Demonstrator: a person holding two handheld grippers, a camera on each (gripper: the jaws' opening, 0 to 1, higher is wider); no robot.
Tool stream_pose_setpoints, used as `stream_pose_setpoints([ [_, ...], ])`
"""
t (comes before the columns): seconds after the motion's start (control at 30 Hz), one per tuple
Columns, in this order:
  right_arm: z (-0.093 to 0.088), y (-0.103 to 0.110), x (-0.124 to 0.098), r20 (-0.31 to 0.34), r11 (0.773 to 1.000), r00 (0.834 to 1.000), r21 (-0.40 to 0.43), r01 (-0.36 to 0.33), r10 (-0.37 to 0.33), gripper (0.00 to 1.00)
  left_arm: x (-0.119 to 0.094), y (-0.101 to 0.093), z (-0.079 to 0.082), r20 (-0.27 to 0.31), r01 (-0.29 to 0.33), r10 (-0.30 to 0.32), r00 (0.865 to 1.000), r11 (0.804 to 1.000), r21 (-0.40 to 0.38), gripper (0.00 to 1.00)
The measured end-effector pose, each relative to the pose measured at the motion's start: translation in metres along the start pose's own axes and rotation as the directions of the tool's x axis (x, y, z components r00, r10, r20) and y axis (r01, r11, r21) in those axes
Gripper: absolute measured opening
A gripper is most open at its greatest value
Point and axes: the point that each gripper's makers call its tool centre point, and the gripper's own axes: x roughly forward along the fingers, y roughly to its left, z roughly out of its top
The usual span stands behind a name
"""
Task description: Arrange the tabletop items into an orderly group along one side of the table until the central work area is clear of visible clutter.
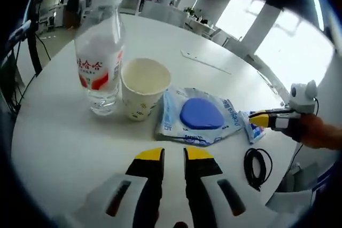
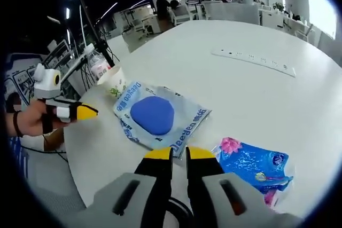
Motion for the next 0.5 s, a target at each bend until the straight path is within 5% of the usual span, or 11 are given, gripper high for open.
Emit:
stream_pose_setpoints([
  [0.4, -0.042, 0.002, -0.039, 0.028, 0.998, 1.000, 0.055, 0.011, -0.012, 0.07, -0.024, -0.020, -0.022, -0.038, 0.059, -0.055, 0.998, 0.991, 0.124, 0.14],
  [0.5, -0.057, 0.000, -0.050, 0.034, 0.996, 0.999, 0.084, 0.021, -0.024, 0.08, -0.033, -0.027, -0.029, -0.054, 0.069, -0.058, 0.997, 0.975, 0.213, 0.14],
])
